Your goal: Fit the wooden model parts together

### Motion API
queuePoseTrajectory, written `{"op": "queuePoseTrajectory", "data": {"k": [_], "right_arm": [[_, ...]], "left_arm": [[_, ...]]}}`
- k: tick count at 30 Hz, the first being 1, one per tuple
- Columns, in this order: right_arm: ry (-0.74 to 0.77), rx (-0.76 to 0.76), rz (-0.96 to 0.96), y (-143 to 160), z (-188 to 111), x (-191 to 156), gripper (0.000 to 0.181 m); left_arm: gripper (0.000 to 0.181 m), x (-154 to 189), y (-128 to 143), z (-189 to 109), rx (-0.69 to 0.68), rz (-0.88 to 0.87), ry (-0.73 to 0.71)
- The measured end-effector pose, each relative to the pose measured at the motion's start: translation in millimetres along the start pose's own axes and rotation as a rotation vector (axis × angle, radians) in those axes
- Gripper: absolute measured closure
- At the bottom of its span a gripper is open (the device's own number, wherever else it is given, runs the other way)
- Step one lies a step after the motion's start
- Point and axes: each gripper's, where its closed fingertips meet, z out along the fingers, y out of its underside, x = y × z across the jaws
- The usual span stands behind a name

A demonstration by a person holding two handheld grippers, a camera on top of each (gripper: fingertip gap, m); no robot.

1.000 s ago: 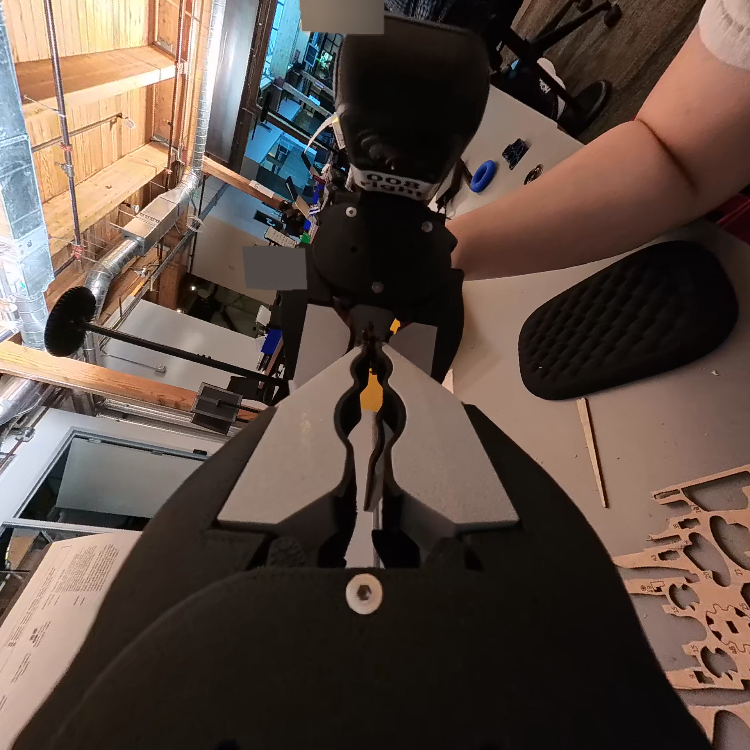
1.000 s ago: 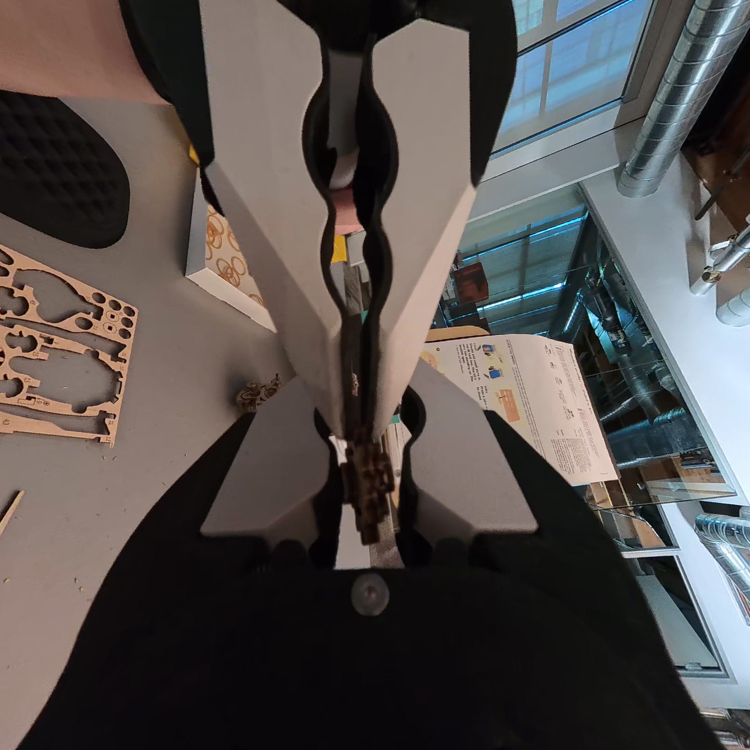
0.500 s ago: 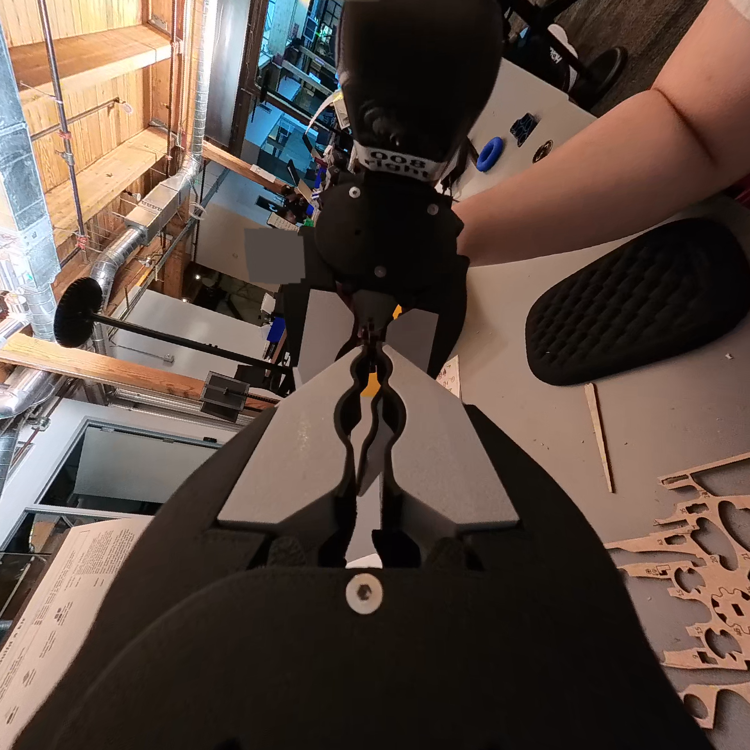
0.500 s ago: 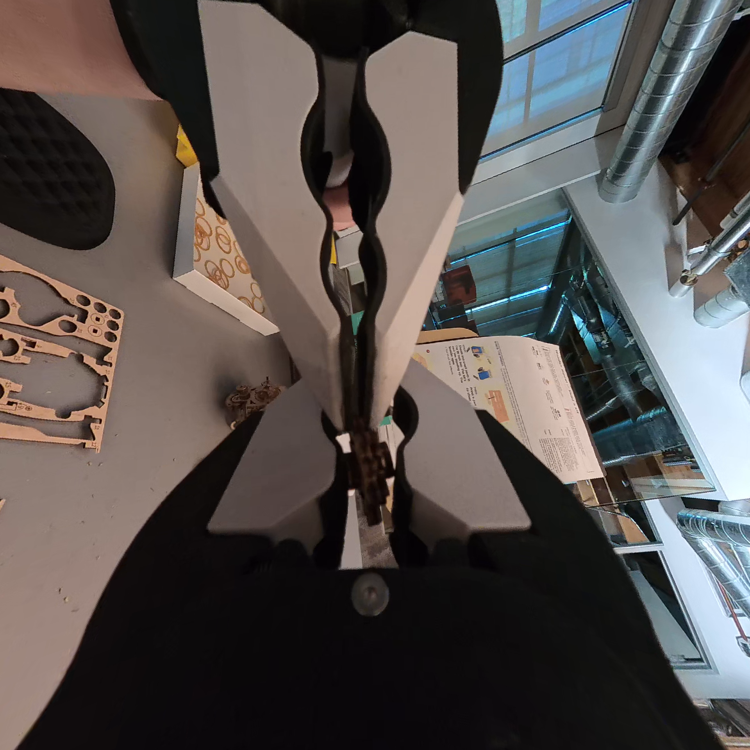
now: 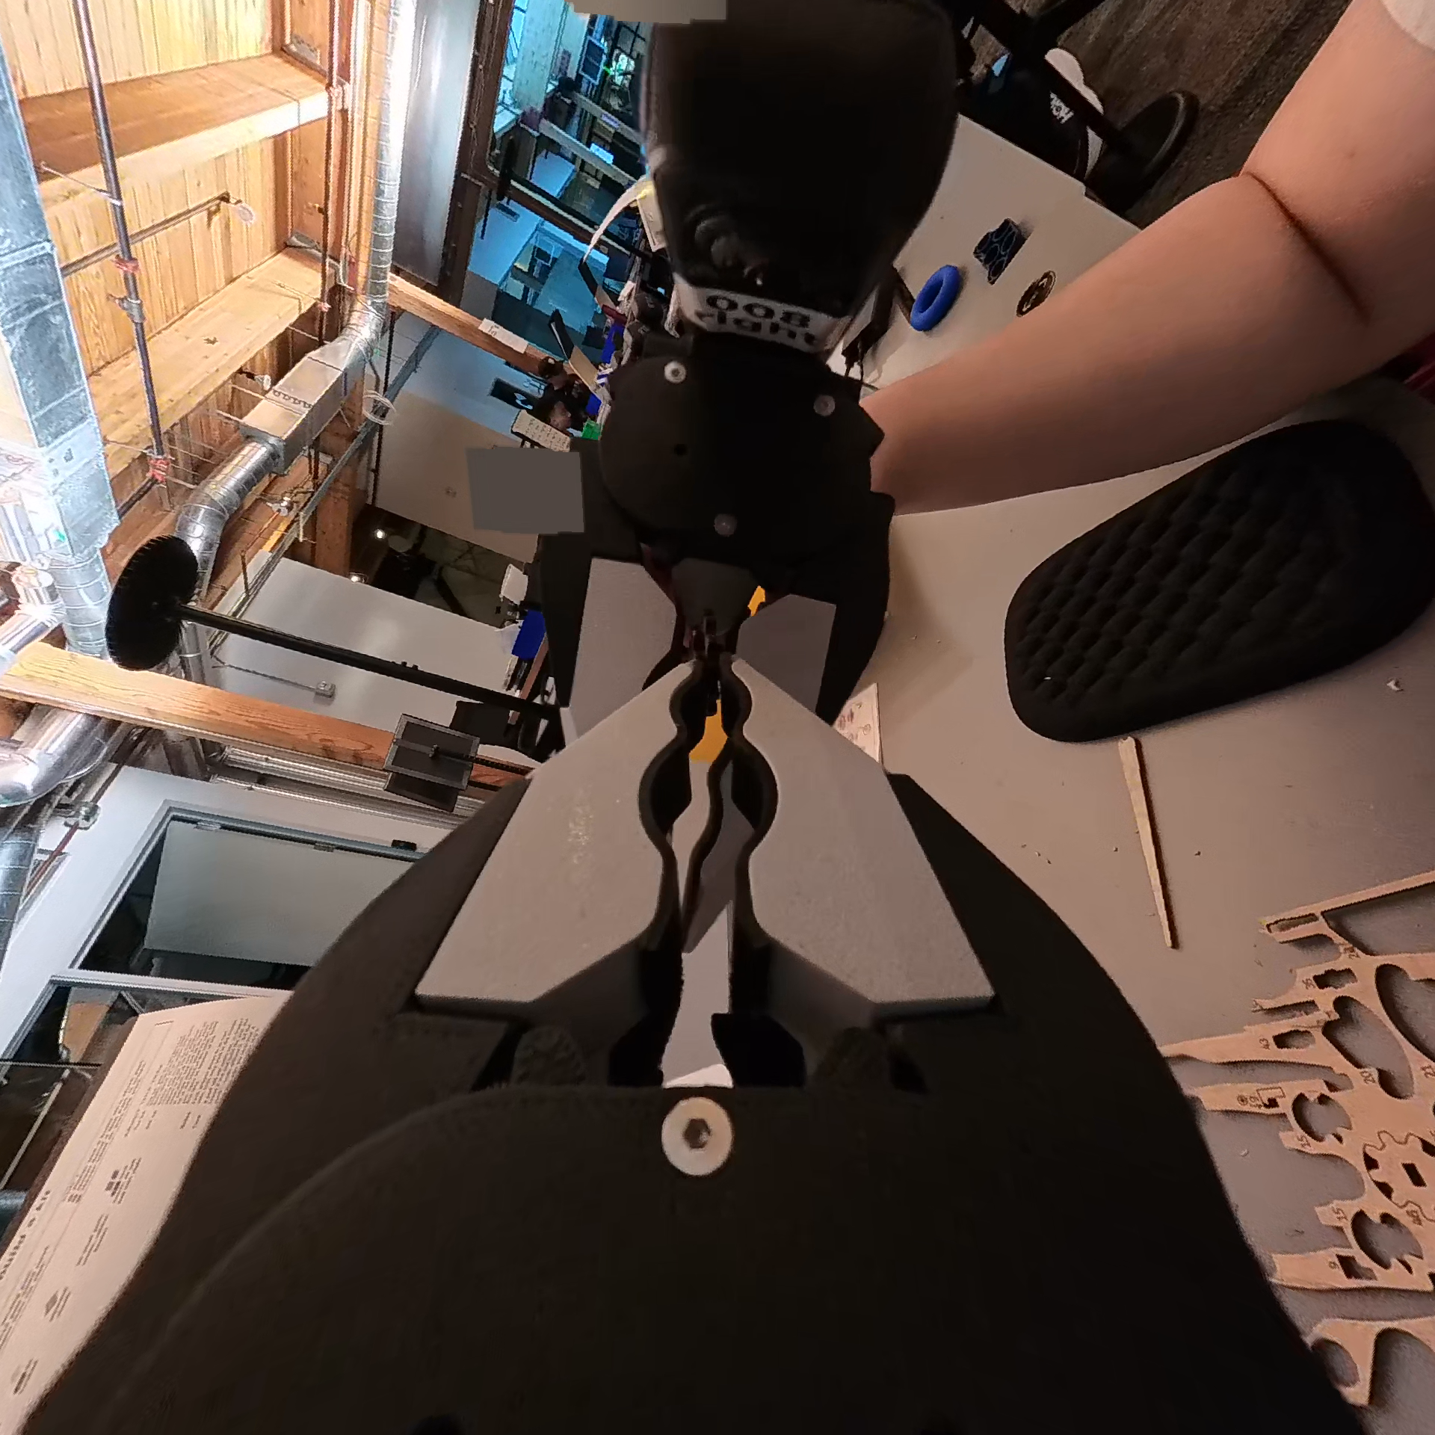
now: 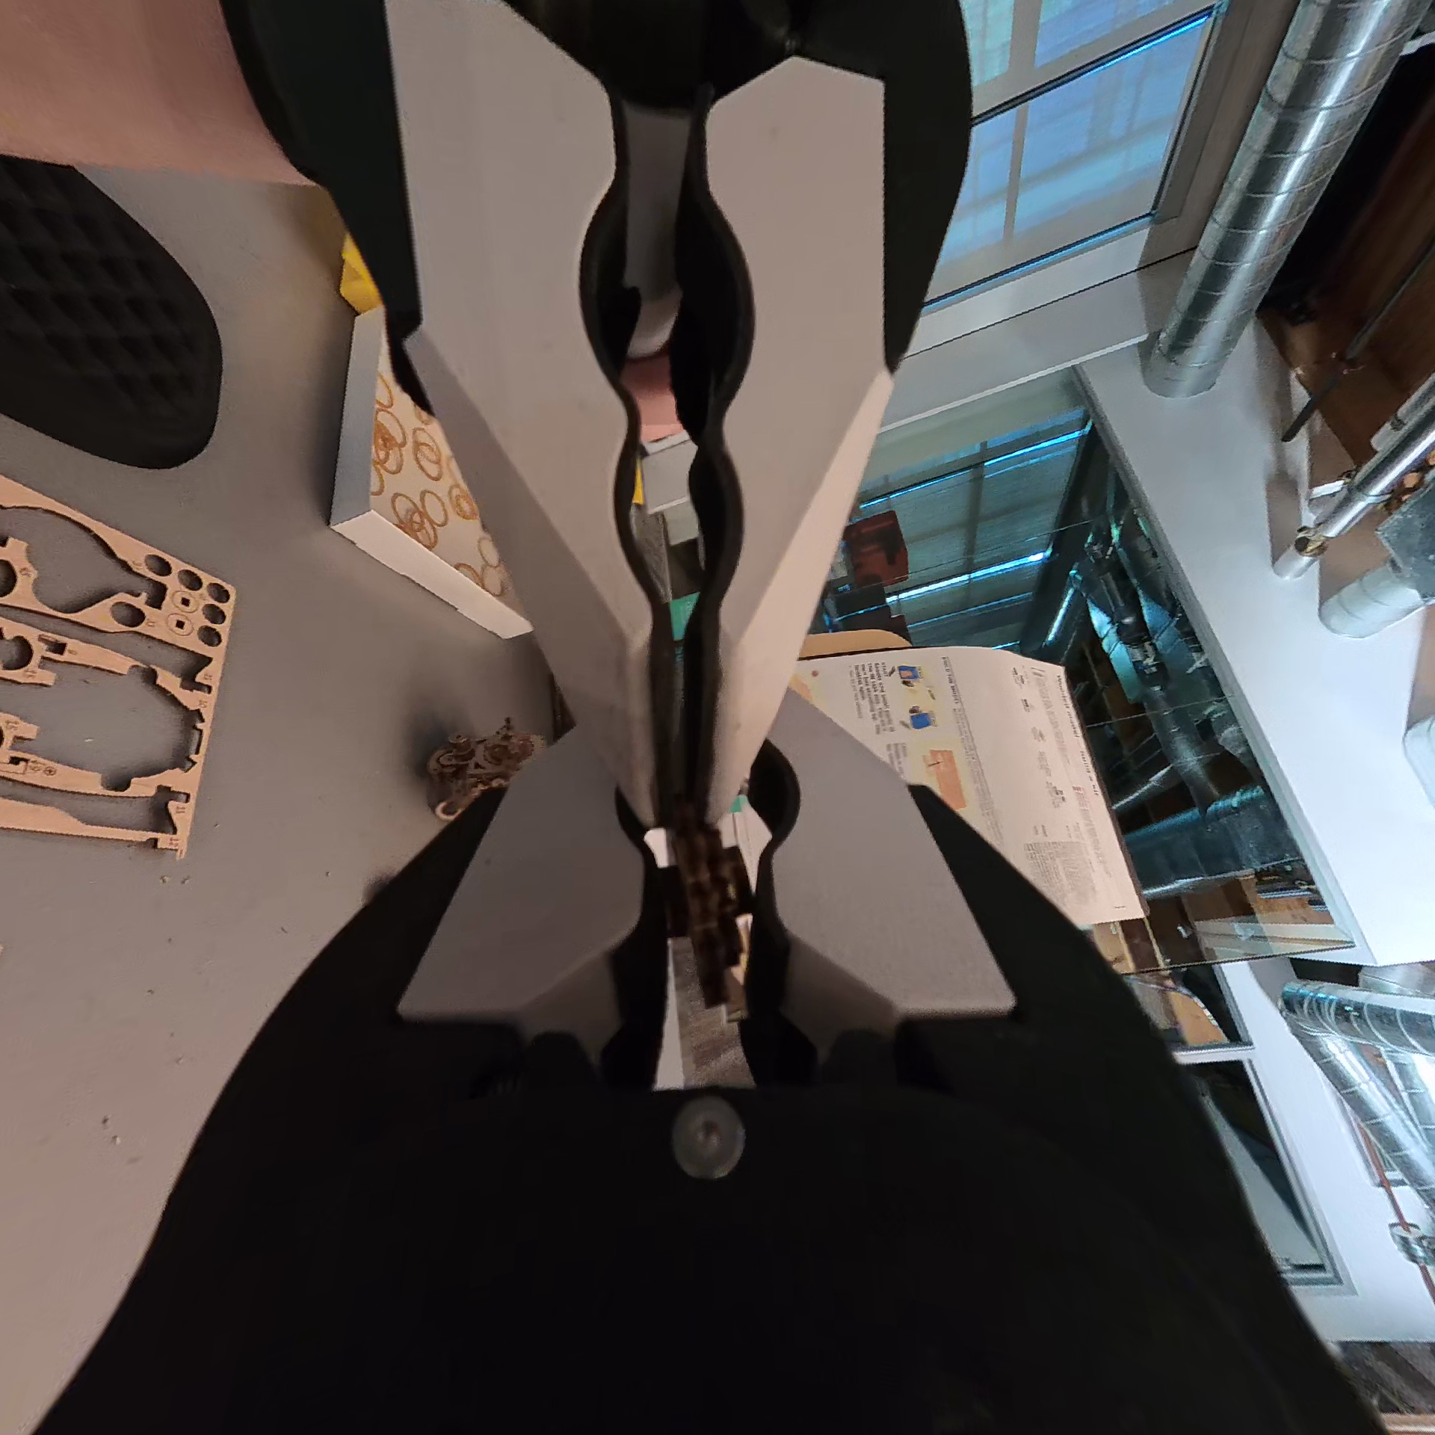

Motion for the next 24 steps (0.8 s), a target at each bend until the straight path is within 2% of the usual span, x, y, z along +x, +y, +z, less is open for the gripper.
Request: {"op": "queuePoseTrajectory", "data": {"k": [9,14,16,22,24], "right_arm": [[0.018,0.026,-0.003,-6.9,-1.6,3.4,0.17],[-0.019,0.025,0.005,-7.2,-1.5,-1.2,0.171],[-0.034,0.085,0.042,-13.9,-2.8,-2.5,0.17],[-0.039,0.015,-0.008,-4.2,3.5,-7.8,0.158],[-0.051,0.0,-0.02,-1.2,4.2,-10.6,0.168]], "left_arm": [[0.181,-1.1,-5.2,-3.2,0.019,0.003,-0.006],[0.181,0.5,-5.0,-3.9,0.011,0.014,0.001],[0.181,0.3,-7.5,-3.9,0.023,0.013,-0.001],[0.181,3.9,-7.2,0.8,0.021,0.031,0.007],[0.181,5.5,-5.0,2.3,0.008,0.042,0.011]]}}
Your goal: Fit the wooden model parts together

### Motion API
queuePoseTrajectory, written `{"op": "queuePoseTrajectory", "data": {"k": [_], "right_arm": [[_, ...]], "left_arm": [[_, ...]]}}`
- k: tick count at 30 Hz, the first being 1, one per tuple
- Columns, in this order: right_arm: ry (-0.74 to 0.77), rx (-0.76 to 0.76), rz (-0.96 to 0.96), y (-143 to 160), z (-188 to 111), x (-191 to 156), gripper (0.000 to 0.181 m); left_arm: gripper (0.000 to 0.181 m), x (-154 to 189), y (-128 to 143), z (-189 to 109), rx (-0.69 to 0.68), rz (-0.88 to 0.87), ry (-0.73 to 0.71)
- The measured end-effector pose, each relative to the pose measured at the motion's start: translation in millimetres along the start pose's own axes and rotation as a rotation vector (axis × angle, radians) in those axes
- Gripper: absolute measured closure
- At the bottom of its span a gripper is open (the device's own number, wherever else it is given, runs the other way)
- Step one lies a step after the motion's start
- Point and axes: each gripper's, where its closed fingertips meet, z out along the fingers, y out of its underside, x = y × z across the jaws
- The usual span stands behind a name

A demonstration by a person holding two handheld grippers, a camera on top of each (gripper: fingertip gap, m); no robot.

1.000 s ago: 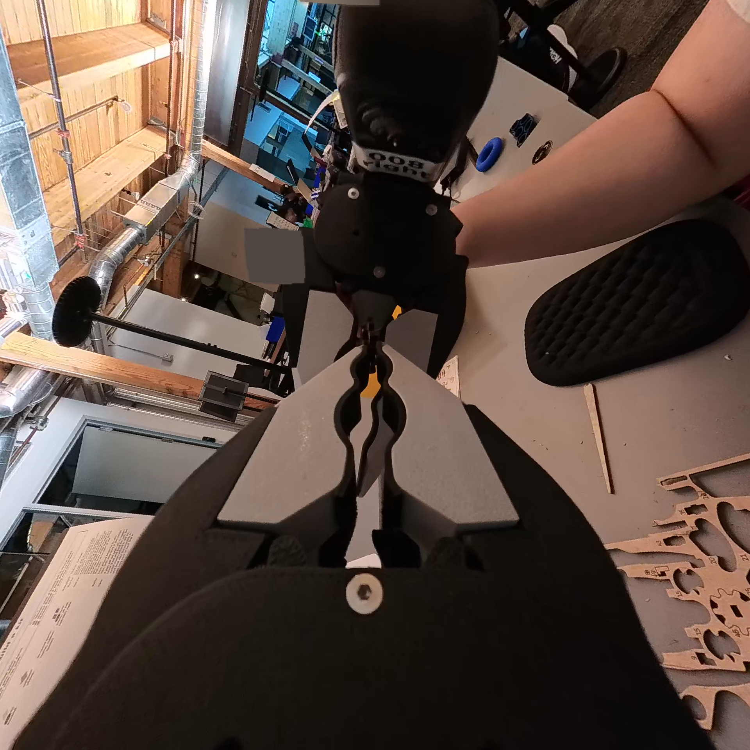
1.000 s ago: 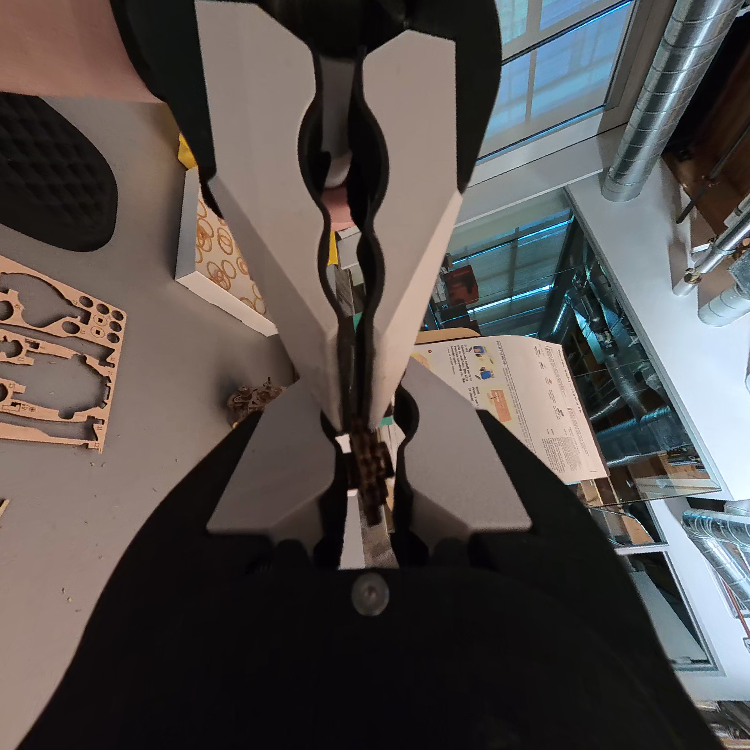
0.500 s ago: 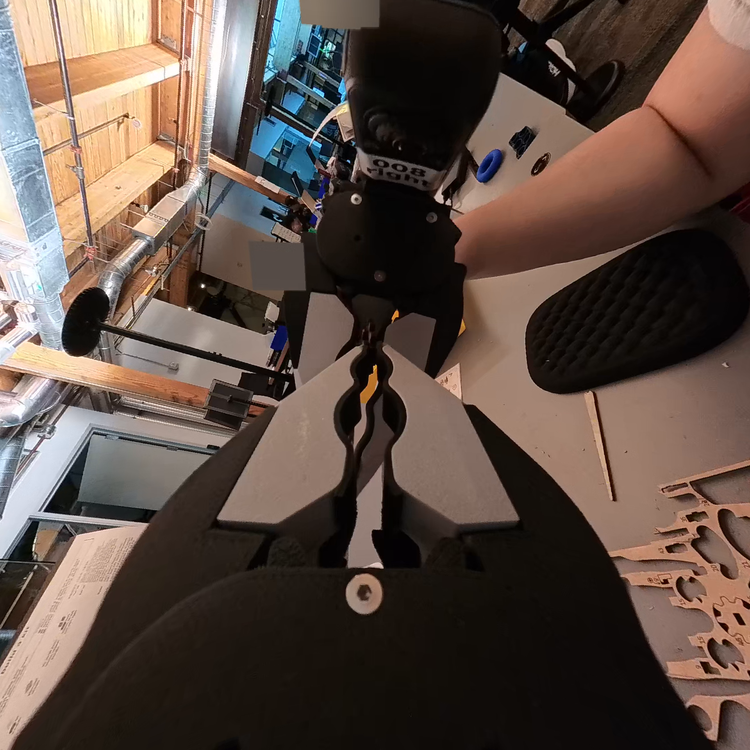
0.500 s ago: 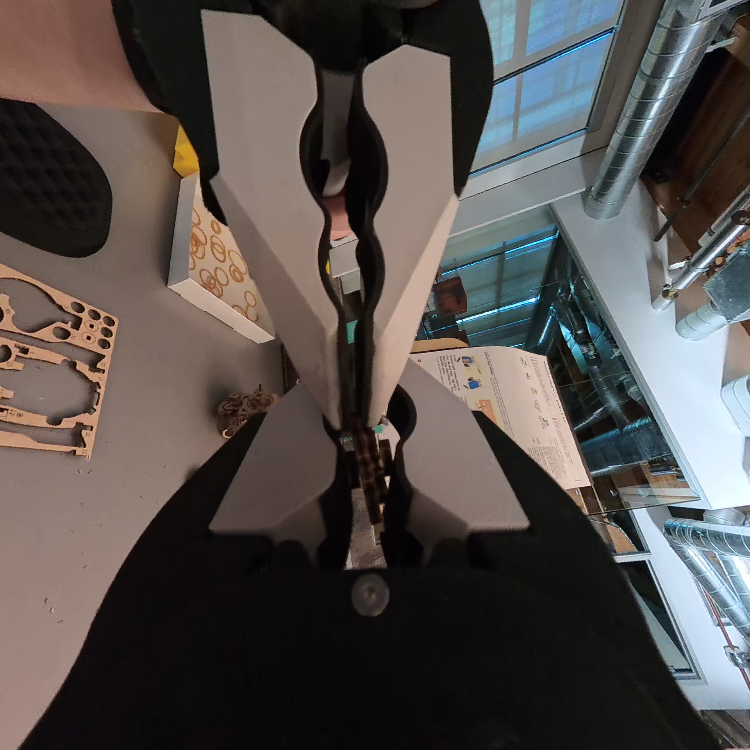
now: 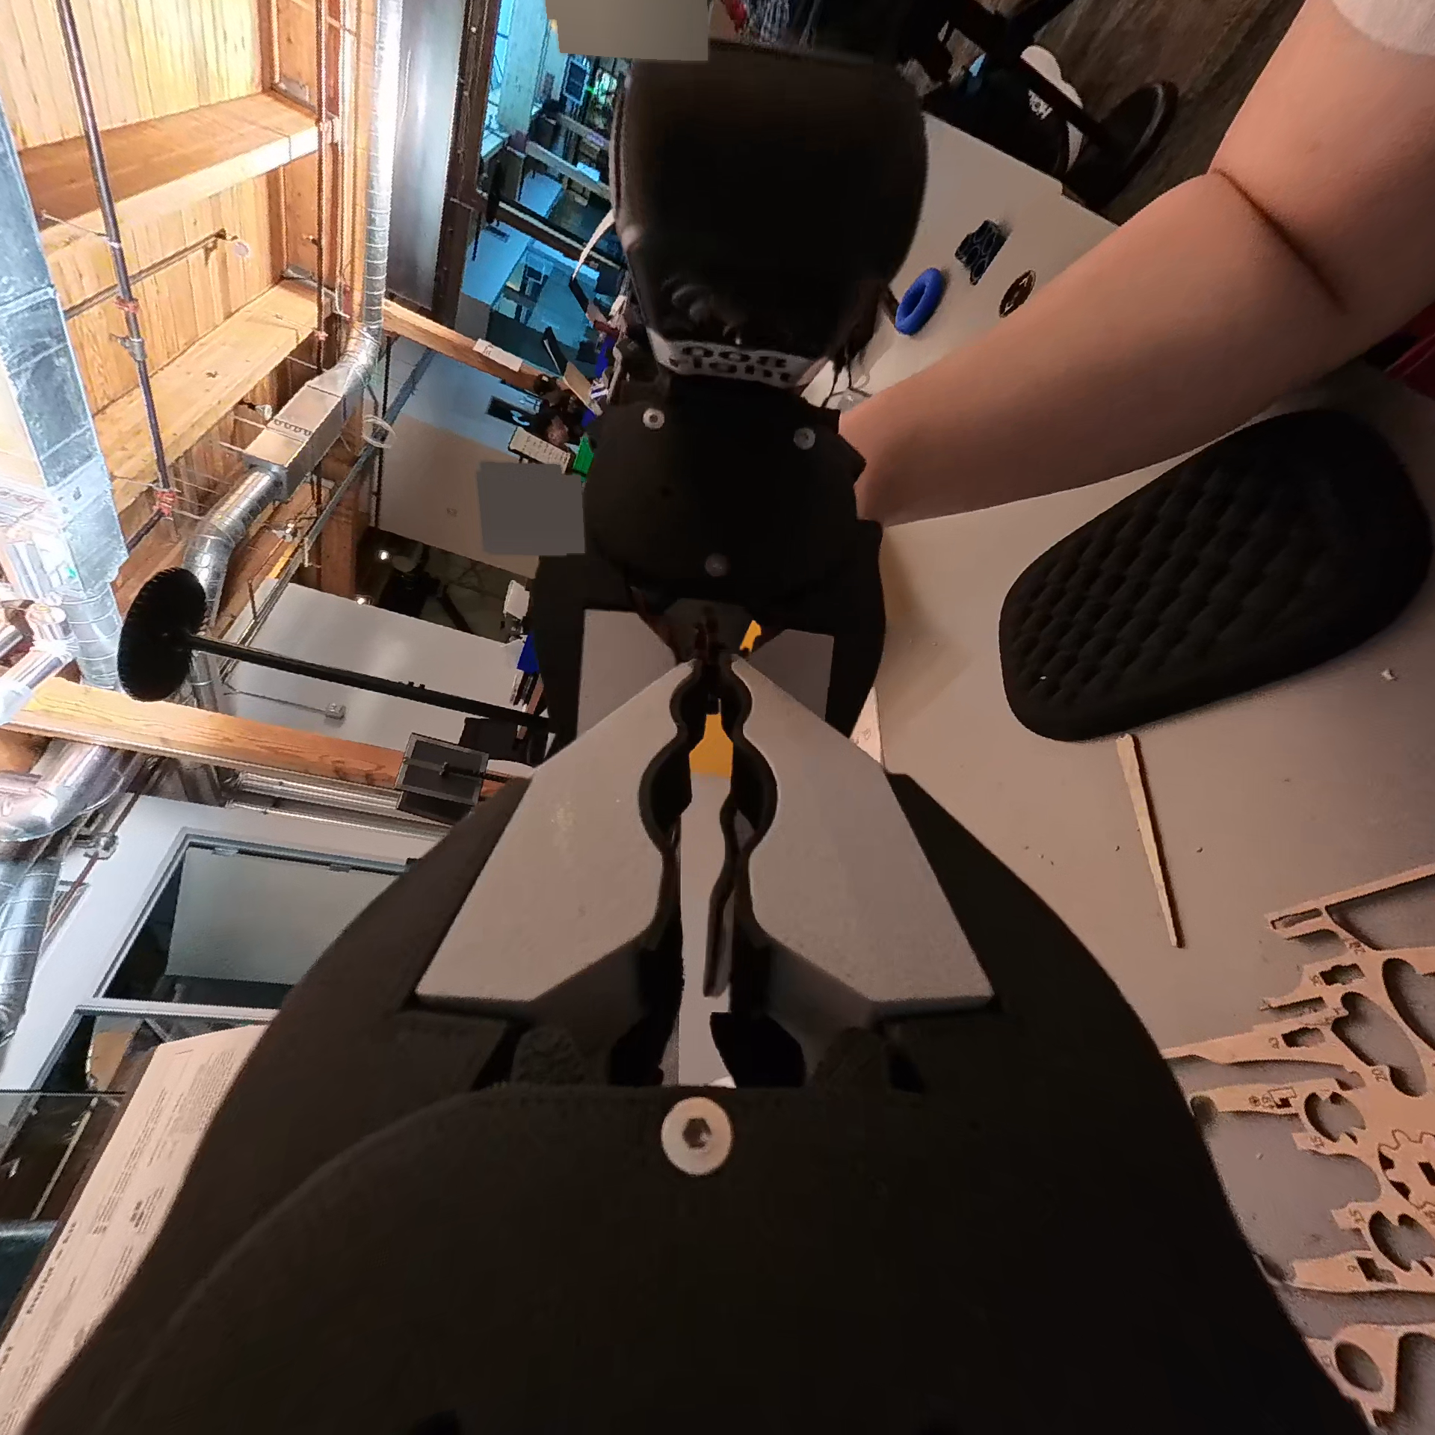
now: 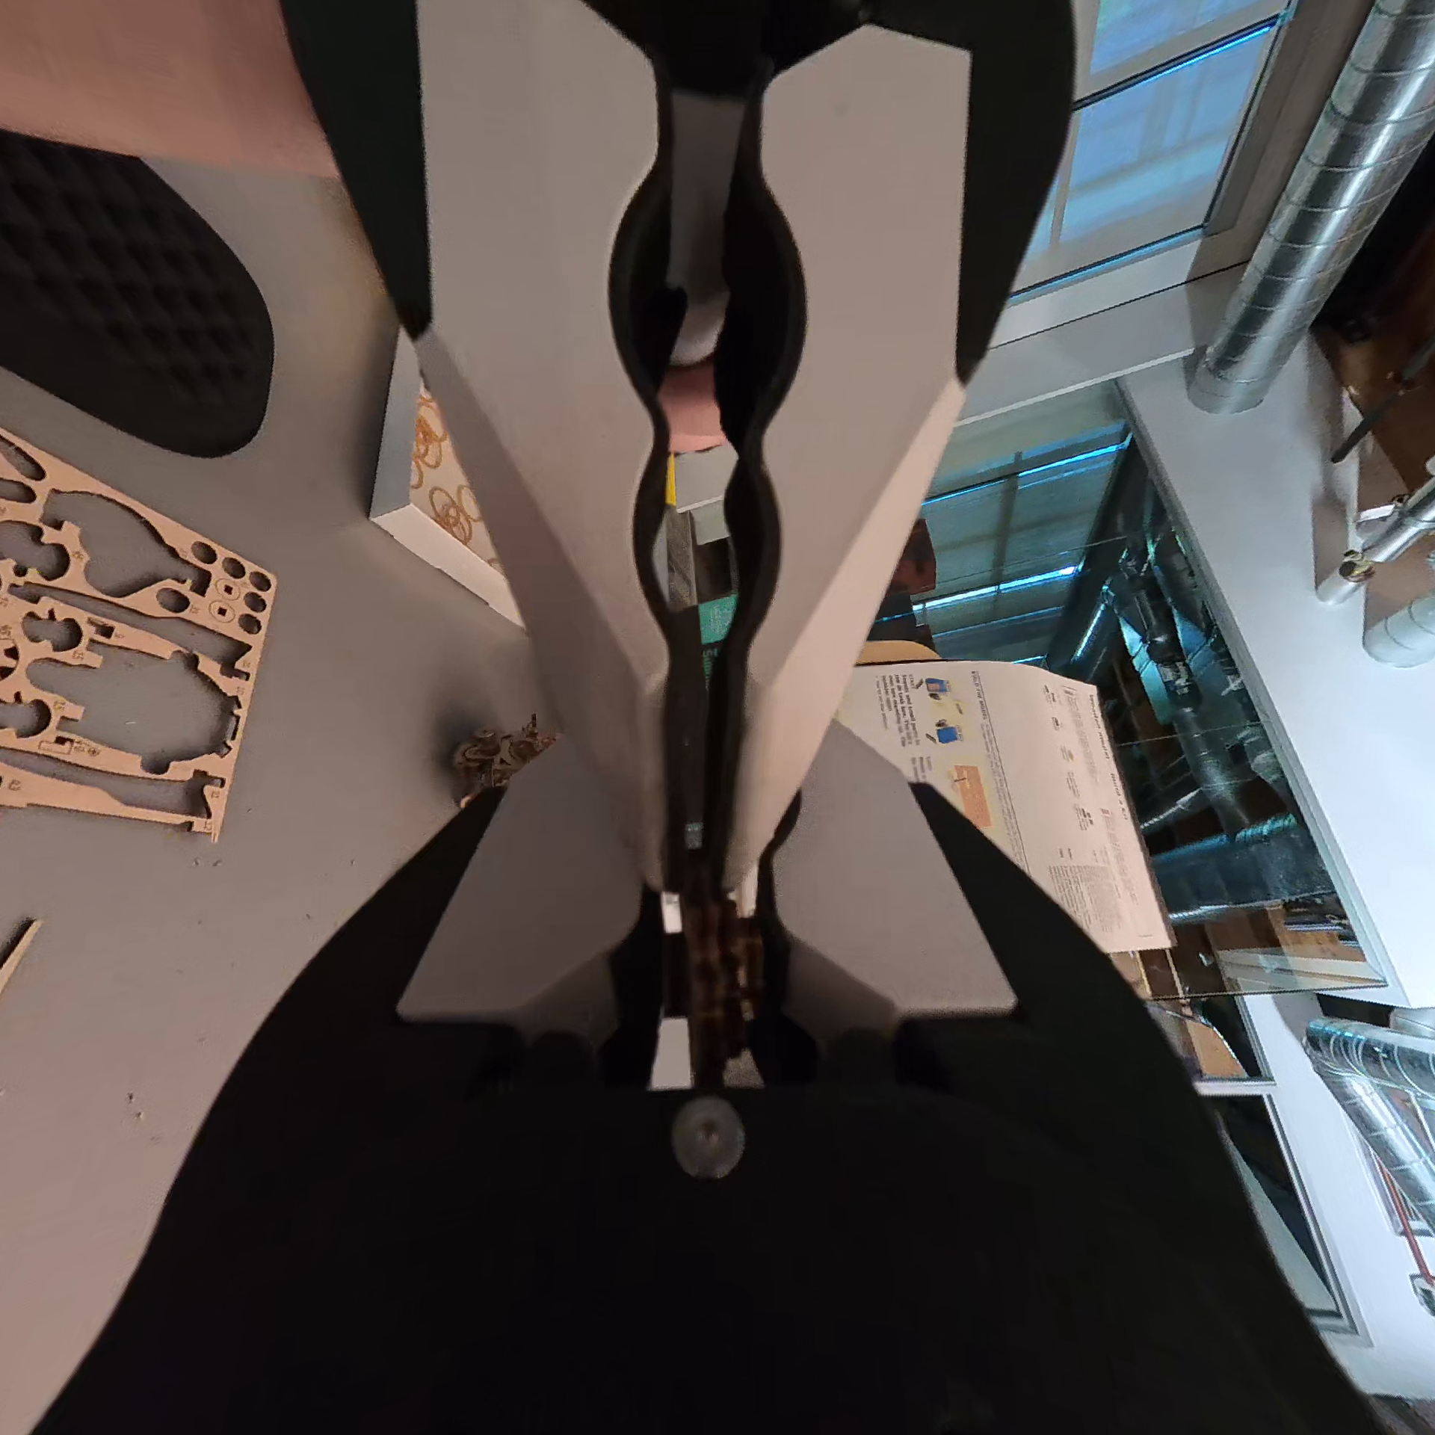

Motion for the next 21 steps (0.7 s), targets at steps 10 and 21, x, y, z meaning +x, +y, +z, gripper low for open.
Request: {"op": "queuePoseTrajectory", "data": {"k": [10,21], "right_arm": [[-0.024,-0.001,-0.012,1.3,-0.9,-4.4,0.172],[0.109,0.019,-0.008,0.4,-3.4,17.1,0.161]], "left_arm": [[0.181,2.7,0.7,0.8,-0.006,0.002,0.017],[0.181,-7.8,4.2,-2.1,-0.014,-0.025,-0.026]]}}
